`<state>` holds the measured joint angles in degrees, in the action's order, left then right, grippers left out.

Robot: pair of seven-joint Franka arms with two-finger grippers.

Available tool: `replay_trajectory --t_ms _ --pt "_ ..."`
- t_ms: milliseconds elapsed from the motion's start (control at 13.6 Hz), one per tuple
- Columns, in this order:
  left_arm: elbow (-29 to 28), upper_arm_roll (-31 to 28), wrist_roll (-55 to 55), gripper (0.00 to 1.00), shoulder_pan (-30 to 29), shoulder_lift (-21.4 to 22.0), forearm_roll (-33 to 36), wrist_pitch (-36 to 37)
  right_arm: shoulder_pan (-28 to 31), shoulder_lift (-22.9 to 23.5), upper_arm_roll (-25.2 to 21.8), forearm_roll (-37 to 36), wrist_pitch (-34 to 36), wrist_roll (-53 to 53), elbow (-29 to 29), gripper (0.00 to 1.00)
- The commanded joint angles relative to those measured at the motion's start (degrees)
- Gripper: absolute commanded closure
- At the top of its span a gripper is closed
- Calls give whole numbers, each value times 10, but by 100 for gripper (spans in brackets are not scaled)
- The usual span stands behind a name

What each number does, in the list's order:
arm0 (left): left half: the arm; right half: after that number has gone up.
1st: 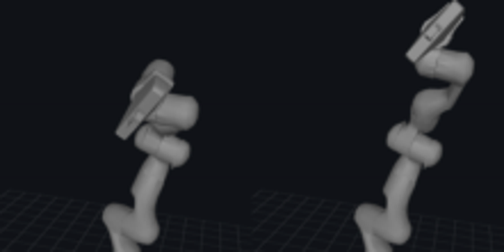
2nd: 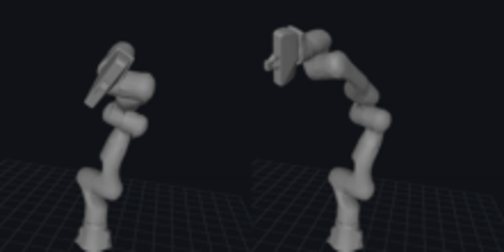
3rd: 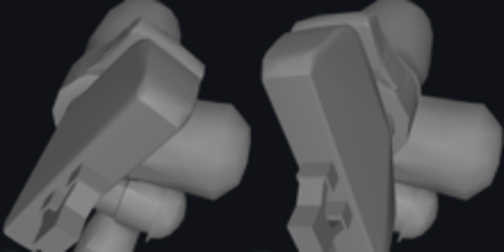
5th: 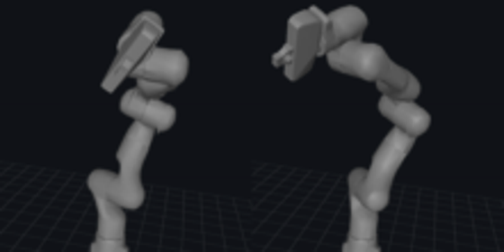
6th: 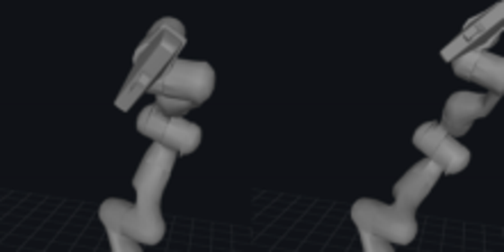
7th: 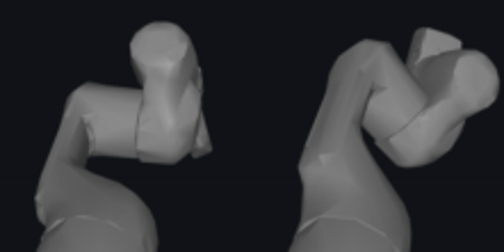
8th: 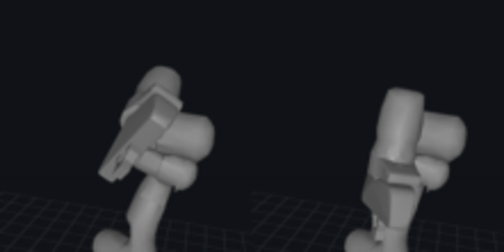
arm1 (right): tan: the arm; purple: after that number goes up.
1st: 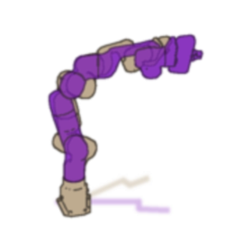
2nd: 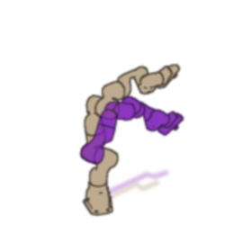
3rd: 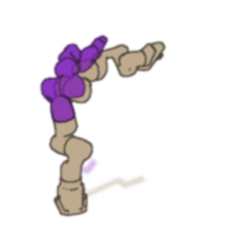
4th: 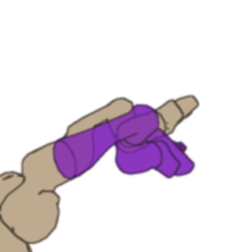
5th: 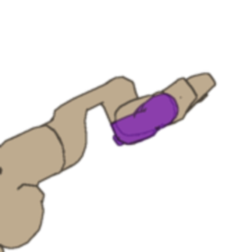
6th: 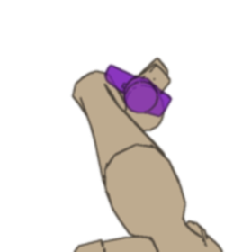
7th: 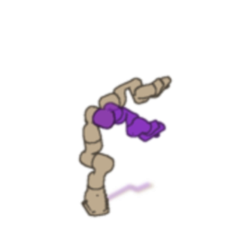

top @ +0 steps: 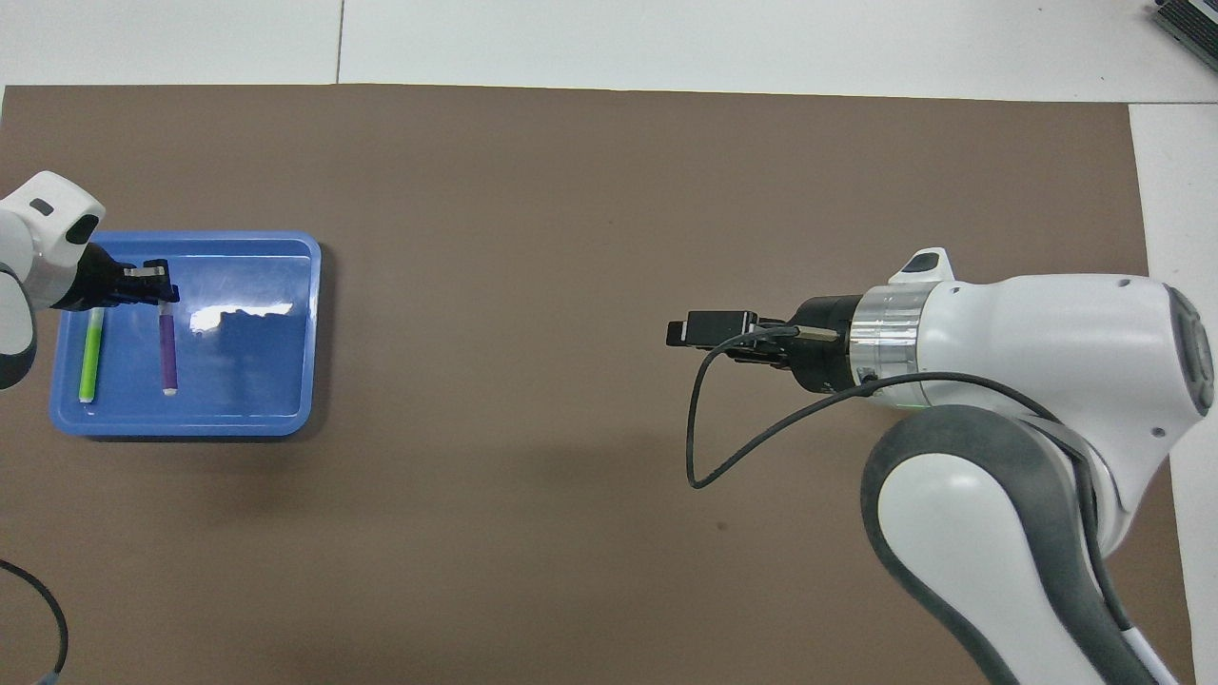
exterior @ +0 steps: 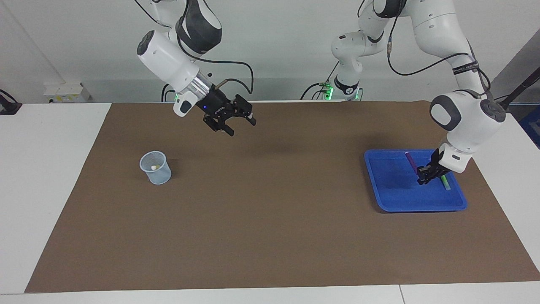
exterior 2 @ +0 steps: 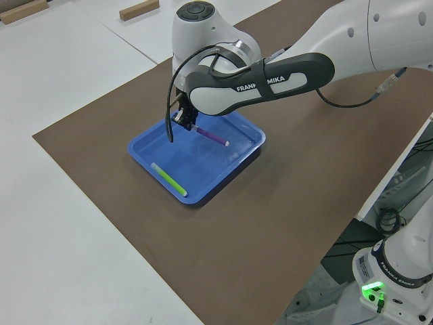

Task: Transfer and insert pens with both arms
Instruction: 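Raise the right gripper from the cup toward the table center, then lift the purple pen out of the tray with the left gripper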

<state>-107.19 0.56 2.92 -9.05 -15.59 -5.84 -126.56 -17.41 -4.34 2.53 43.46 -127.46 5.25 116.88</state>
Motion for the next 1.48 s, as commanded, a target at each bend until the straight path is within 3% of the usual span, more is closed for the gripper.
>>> replay_trajectory --t_ms 0,442,1032,1401 --pt "3 -4 -85 100 20 31 -3 32 -4 4 0 42 -10 7 -9 0" --pt "22 1 -274 100 42 81 -3 81 -6 8 1 58 -51 68 -9 0" --pt "21 1 -547 100 86 169 3 124 -28 7 2 57 -47 86 -9 0" --pt "21 2 -707 100 132 187 44 134 -28 8 2 58 -51 86 -9 0"
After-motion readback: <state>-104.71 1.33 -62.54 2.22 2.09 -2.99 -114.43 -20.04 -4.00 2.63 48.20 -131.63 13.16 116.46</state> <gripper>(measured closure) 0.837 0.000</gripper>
